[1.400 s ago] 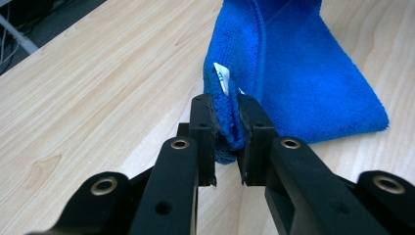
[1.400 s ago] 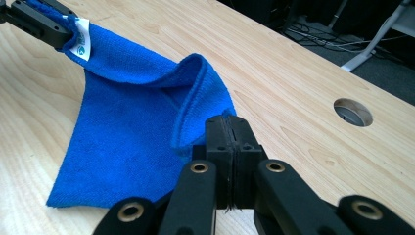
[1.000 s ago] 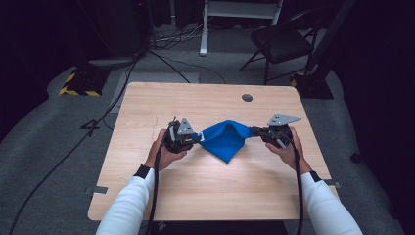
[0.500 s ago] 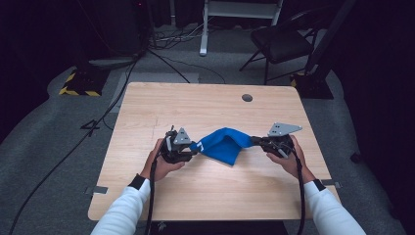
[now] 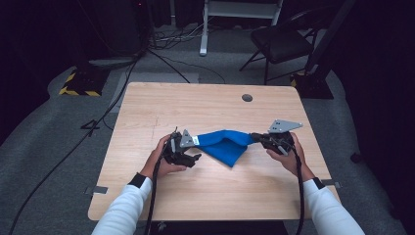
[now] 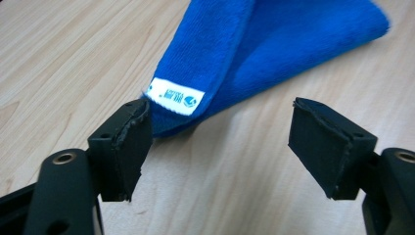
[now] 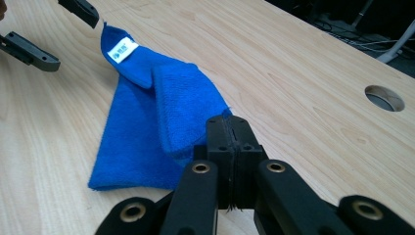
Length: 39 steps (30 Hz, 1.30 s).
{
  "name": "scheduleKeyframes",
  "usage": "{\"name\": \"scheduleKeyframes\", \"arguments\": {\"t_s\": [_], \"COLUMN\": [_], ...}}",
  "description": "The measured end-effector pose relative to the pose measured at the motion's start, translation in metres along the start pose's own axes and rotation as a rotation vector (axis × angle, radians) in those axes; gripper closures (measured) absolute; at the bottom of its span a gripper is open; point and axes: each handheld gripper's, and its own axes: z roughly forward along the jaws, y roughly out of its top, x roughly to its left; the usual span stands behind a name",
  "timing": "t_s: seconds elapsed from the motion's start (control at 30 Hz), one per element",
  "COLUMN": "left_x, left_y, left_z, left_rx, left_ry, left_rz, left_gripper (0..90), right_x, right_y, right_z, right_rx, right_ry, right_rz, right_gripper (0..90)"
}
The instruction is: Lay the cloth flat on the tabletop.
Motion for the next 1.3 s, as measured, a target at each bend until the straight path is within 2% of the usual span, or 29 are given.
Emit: {"name": "scheduleKeyframes", "arguments": {"t_s": [0.07,0.1,0.17,0.2,0.27,0.33,0.4,0.43,0.47,0.5,0.53,0.57,0.63,0.7,0.77,0.9,0.93,0.97,1.2,1.27,1.3], "left_x": [0.004,0.004,0.013,0.017,0.027,0.033,0.037,0.038,0.040,0.042,0.042,0.042,0.041,0.041,0.043,0.043,0.043,0.041,0.032,0.026,0.020], "left_y": [0.000,0.000,0.001,0.001,0.003,0.004,0.008,0.008,0.009,0.010,0.011,0.011,0.012,0.015,0.019,0.029,0.029,0.034,0.052,0.054,0.056], "left_z": [0.006,0.006,0.014,0.016,0.020,0.024,0.029,0.031,0.032,0.034,0.035,0.035,0.032,0.024,0.012,-0.014,-0.014,-0.028,-0.082,-0.098,-0.107], "left_rx": [0.029,0.029,0.001,-0.003,0.003,-0.010,0.011,0.002,-0.002,0.002,0.003,-0.003,-0.010,-0.036,-0.065,-0.098,-0.098,-0.117,-0.204,-0.242,-0.251], "left_ry": [0.051,0.051,0.112,0.115,0.083,0.061,0.053,0.049,0.021,-0.008,-0.039,-0.052,-0.051,-0.045,-0.043,-0.026,-0.026,-0.014,0.012,0.014,0.027], "left_rz": [0.024,0.024,0.004,-0.006,-0.052,-0.058,-0.051,-0.053,-0.050,-0.059,-0.063,-0.045,-0.029,-0.016,-0.019,0.016,0.016,0.032,0.071,0.071,0.089], "left_gripper": [25.3,25.5,25.4,25.7,23.0,25.4,23.4,25.0,37.8,44.1,45.7,58.8,74.1,84.1,88.7,89.7,89.7,89.7,89.7,89.8,89.8], "right_x": [-0.002,-0.003,-0.004,-0.005,-0.005,-0.006,-0.006,-0.006,-0.006,-0.007,-0.007,-0.007,-0.009,-0.010,-0.011,-0.013,-0.013,-0.013,-0.010,-0.007,-0.004], "right_y": [-0.001,-0.001,-0.002,-0.003,-0.003,-0.004,-0.004,-0.004,-0.004,-0.004,-0.004,-0.004,-0.004,-0.004,-0.003,0.005,0.005,0.012,0.034,0.038,0.040], "right_z": [0.002,0.004,0.006,0.007,0.008,0.009,0.009,0.009,0.009,0.008,0.008,0.007,0.005,0.003,-0.001,-0.015,-0.015,-0.026,-0.064,-0.077,-0.084], "right_rx": [0.005,0.008,0.014,0.017,0.022,0.022,0.020,0.020,0.018,0.015,0.014,0.013,0.006,-0.001,-0.009,-0.055,-0.055,-0.085,-0.162,-0.192,-0.206], "right_ry": [-0.002,0.000,-0.001,0.000,0.002,0.006,0.010,0.011,0.013,0.012,0.010,0.008,0.001,-0.006,-0.015,-0.031,-0.031,-0.041,-0.076,-0.078,-0.082], "right_rz": [0.001,0.000,0.006,0.004,0.003,0.002,0.005,0.003,0.004,0.004,0.004,0.003,0.006,0.007,0.007,0.010,0.010,0.012,-0.018,-0.027,-0.034], "right_gripper": [89.3,89.3,89.3,89.3,89.3,89.3,89.3,89.3,89.3,89.3,89.3,89.3,89.4,89.4,89.5,89.5,89.5,89.5,89.5,89.5,89.5]}}
